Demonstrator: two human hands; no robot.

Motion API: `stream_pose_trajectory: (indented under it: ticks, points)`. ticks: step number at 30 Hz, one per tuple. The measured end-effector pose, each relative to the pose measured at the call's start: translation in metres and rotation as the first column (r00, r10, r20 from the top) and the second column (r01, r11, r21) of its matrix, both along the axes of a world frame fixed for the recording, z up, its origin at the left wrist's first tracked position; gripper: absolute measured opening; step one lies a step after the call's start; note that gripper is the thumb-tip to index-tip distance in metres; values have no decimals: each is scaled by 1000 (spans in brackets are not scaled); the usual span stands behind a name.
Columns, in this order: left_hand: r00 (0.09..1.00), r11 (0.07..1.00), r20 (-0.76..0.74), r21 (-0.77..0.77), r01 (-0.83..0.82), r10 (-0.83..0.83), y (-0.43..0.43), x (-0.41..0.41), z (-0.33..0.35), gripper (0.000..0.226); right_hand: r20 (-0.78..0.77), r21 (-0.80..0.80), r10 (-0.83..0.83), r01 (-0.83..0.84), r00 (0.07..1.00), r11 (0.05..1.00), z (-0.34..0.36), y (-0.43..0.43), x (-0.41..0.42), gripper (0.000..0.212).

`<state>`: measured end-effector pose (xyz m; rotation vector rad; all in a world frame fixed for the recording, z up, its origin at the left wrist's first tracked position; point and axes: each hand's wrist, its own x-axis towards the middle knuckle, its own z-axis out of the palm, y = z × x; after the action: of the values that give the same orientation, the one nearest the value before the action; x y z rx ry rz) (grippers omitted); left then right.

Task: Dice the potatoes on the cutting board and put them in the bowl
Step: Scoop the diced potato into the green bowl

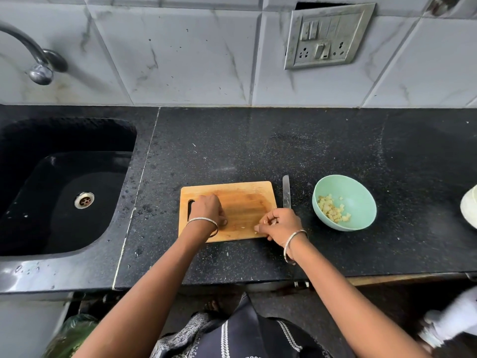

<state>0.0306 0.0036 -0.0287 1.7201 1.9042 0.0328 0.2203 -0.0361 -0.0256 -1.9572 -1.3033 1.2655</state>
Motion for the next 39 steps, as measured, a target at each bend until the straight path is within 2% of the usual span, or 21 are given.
stream_pose_trajectory:
  ticks: [3, 6, 8, 11, 13, 15, 18, 21, 26, 31, 36, 38, 39]
  points:
    - [999, 999, 27, -11, 35, -34, 2, -3, 1, 11, 323, 33, 134, -152, 937, 988, -4, 1, -5, 16]
    - [998, 998, 39, -22, 60, -59, -1, -4, 1, 5, 455, 24, 183, -217, 871, 976, -5, -2, -12, 10]
    - [997, 999, 68, -17, 49, -48, -4, -6, 0, 7, 465, 27, 211, -252, 860, 967, -6, -2, -14, 7]
    - [980, 1000, 195, -3, -22, 23, -13, -12, -2, 7, 460, -14, 288, -317, 840, 948, -7, 1, -15, 10]
    - [956, 999, 289, 3, -54, 51, -21, -14, 0, 4, 388, -19, 289, -305, 875, 952, -5, 3, -16, 13]
    - [950, 999, 310, 23, -37, 28, -28, -13, 1, 8, 320, 2, 254, -269, 913, 963, -3, 5, -20, 14]
    - [976, 998, 218, 65, 7, -21, -38, -8, -4, 14, 312, 72, 217, -251, 925, 965, -1, 7, -25, 9]
    - [988, 997, 154, 76, 13, -25, -41, -1, -8, 9, 339, 94, 244, -291, 909, 952, -1, 10, -29, 7]
    - [998, 996, 44, 77, 40, -43, -40, 7, -7, 4, 447, 58, 311, -373, 839, 926, -8, 13, -33, 3]
    - [995, 995, -58, 46, 87, -85, -37, 16, -8, 1, 507, -36, 387, -430, 770, 902, -11, 18, -39, 12]
    - [990, 992, -66, -17, 124, -125, -32, 20, -9, 5, 544, -130, 493, -512, 679, 849, 0, 20, -44, 17]
    - [990, 992, -61, -28, 127, -128, -33, 19, -10, 7, 540, -122, 475, -494, 694, 861, 2, 19, -38, 13]
    - [992, 993, -43, -33, 116, -117, -35, 19, -9, 8, 515, -105, 449, -466, 731, 879, 1, 19, -32, 18]
